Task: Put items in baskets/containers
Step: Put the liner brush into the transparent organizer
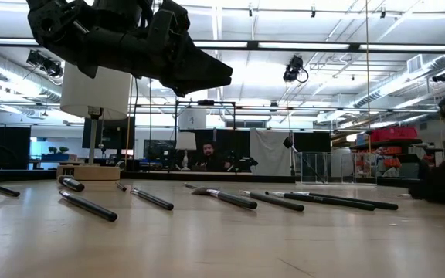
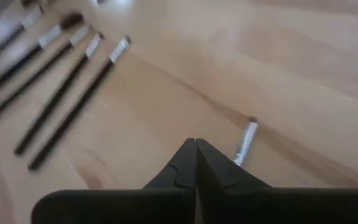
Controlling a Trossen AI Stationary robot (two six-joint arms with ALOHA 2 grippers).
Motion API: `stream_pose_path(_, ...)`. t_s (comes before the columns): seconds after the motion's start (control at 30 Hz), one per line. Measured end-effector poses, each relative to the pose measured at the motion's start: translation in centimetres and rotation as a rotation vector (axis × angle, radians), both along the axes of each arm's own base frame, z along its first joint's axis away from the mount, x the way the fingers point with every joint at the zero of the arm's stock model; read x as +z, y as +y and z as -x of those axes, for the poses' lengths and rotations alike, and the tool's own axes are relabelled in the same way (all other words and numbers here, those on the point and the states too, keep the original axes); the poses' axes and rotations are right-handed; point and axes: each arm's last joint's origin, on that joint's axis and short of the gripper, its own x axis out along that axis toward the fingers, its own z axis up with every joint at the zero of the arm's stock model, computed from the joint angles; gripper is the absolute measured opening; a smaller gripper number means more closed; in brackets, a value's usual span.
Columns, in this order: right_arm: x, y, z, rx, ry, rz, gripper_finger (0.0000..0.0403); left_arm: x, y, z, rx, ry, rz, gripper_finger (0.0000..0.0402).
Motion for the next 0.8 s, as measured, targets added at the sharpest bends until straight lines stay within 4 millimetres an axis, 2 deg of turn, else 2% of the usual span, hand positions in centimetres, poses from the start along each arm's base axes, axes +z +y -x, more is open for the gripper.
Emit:
stream_pose_path(0.13, 1.8, -0.5, 0.0, 0.025, 0.078, -0.048, 0.0011, 0.0, 0.0, 0.0, 0.000, 0.000, 0.000, 0.0183)
stream_pose_path(0.23, 2.5, -0.6, -0.2, 0.051, 0.076, -0.053, 0.0029, 0.0, 0.0, 0.0, 0.000, 0.001, 0.000, 0.0183)
stream_pose_path(0.43, 3.1, -0.7, -0.2, 0.064, 0.059, -0.052, 0.0105, 0.0, 0.0, 0.0, 0.000, 0.001, -0.001, 0.0183)
stream_pose_path(0.57, 3.6, -0.8, 0.1, 0.086, 0.140, -0.050, 0.0154, 0.0, 0.0, 0.0, 0.000, 0.001, -0.001, 0.0183)
stream_pose_path(0.8, 5.9, -0.9, 0.5, 0.018, 0.311, -0.019, 0.0169, 0.0, 0.0, 0.0, 0.000, 0.001, -0.001, 0.0183)
